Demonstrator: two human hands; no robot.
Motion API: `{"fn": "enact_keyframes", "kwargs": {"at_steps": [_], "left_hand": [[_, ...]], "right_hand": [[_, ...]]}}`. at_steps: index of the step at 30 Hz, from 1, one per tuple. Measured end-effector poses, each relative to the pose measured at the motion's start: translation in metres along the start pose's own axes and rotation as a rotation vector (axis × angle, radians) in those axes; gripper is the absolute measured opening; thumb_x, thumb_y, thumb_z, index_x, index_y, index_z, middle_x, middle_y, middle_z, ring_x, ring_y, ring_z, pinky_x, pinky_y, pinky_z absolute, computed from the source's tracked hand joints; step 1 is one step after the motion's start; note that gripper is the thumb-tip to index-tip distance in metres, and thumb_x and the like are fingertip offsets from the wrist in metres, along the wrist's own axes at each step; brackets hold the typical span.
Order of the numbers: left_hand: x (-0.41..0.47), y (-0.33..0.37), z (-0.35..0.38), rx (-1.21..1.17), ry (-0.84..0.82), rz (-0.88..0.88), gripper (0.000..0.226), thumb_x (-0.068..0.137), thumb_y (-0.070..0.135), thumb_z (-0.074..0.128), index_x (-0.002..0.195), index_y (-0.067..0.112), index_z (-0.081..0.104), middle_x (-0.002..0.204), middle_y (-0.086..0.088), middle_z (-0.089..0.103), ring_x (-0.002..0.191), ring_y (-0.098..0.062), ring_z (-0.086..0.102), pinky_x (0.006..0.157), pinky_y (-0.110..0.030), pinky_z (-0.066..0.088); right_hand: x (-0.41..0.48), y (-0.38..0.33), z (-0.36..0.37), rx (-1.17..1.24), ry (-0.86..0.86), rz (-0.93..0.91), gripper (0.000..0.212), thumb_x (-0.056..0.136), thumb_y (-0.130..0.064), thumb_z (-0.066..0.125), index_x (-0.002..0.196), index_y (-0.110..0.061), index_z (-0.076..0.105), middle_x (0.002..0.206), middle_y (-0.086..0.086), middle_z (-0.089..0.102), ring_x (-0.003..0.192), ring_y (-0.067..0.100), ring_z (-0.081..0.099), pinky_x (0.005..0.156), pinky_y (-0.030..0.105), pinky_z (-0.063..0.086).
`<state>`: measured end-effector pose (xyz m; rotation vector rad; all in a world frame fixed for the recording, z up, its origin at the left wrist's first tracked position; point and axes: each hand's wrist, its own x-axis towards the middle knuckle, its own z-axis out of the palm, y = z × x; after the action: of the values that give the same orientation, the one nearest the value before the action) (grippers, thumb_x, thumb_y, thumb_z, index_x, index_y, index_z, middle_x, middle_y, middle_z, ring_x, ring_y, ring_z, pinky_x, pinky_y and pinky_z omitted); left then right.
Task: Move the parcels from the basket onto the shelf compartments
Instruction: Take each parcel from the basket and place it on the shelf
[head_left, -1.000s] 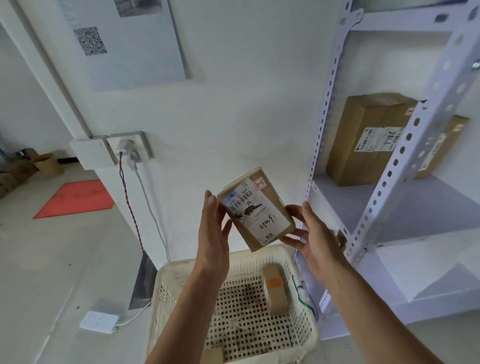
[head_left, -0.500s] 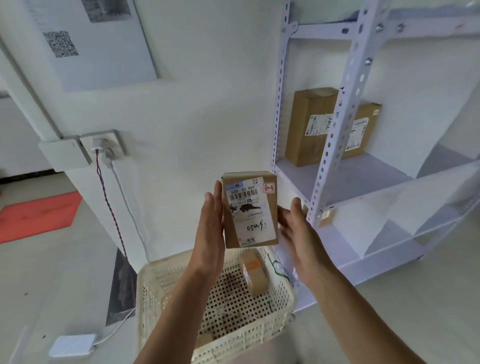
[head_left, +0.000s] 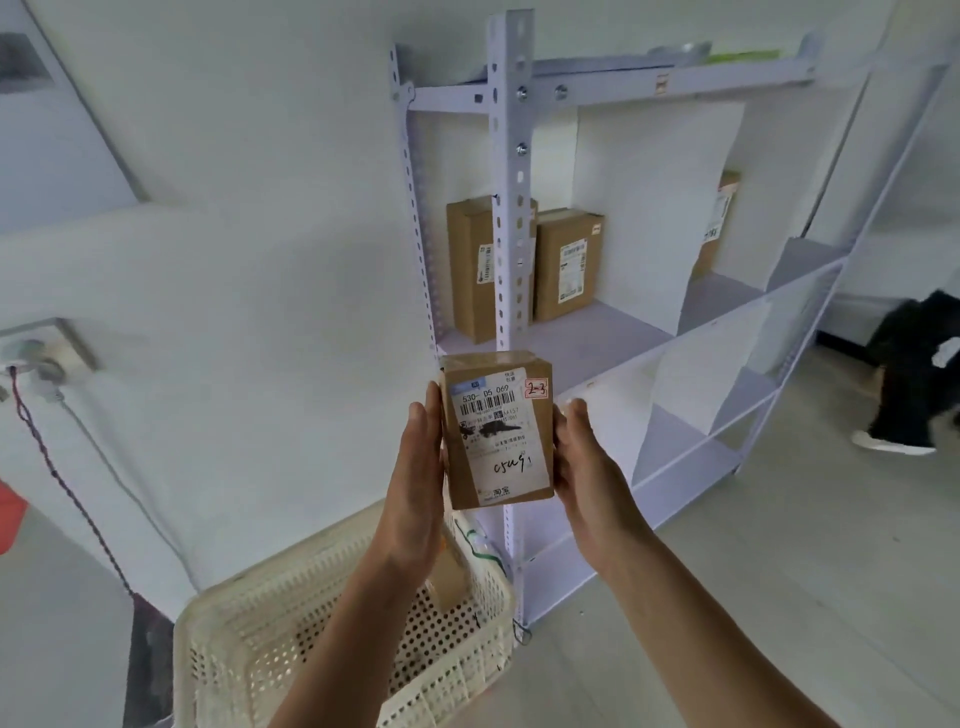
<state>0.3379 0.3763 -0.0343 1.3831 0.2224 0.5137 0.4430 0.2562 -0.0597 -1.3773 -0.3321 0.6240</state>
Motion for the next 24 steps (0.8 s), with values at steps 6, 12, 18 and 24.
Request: {"fn": "enact_keyframes", "kwargs": {"at_steps": [6,12,18,24], "left_hand": [[0.022,-0.017,0.087,0.051,-0.103,0.005,0.055,0.114,0.042,0.004,0.14,0.05,0.052,0.141,0.029,0.065,0.137,0.006,0.055,0.11,-0.027,0.038],[0.043,-0.048,0.175,0.086,-0.164,-0.015,0.058,0.106,0.061,0.013,0.155,0.051,0.042,0.155,0.023,0.056,0.147,-0.003,0.048,0.127,-0.053,0.029],[0.056,-0.076,0.252,0.06,-0.223,-0.027,0.057,0.113,0.057,0.011,0.152,0.05,0.051,0.156,0.014,0.057,0.15,-0.009,0.047,0.129,-0.059,0.023],[0.079,-0.093,0.311,0.056,-0.262,-0.045,0.055,0.113,0.056,0.012,0.142,0.057,0.059,0.15,0.017,0.062,0.145,-0.007,0.052,0.128,-0.058,0.027]], "right_hand": [[-0.003,-0.018,-0.091,-0.008,0.073,-0.021,0.052,0.1,-0.072,0.021,0.109,-0.06,0.072,0.126,-0.012,0.075,0.127,0.016,0.066,0.115,0.047,0.047],[-0.009,-0.032,-0.189,-0.007,0.157,-0.031,0.051,0.104,-0.067,0.019,0.122,-0.054,0.065,0.13,-0.01,0.074,0.126,0.016,0.066,0.115,0.045,0.047],[-0.015,-0.041,-0.271,-0.005,0.236,-0.001,0.054,0.103,-0.068,0.02,0.126,-0.05,0.066,0.127,-0.009,0.075,0.125,0.017,0.068,0.113,0.045,0.049],[-0.01,-0.044,-0.335,0.035,0.288,-0.001,0.056,0.11,-0.058,0.015,0.127,-0.046,0.067,0.122,-0.011,0.077,0.119,0.012,0.07,0.117,0.048,0.046]]}}
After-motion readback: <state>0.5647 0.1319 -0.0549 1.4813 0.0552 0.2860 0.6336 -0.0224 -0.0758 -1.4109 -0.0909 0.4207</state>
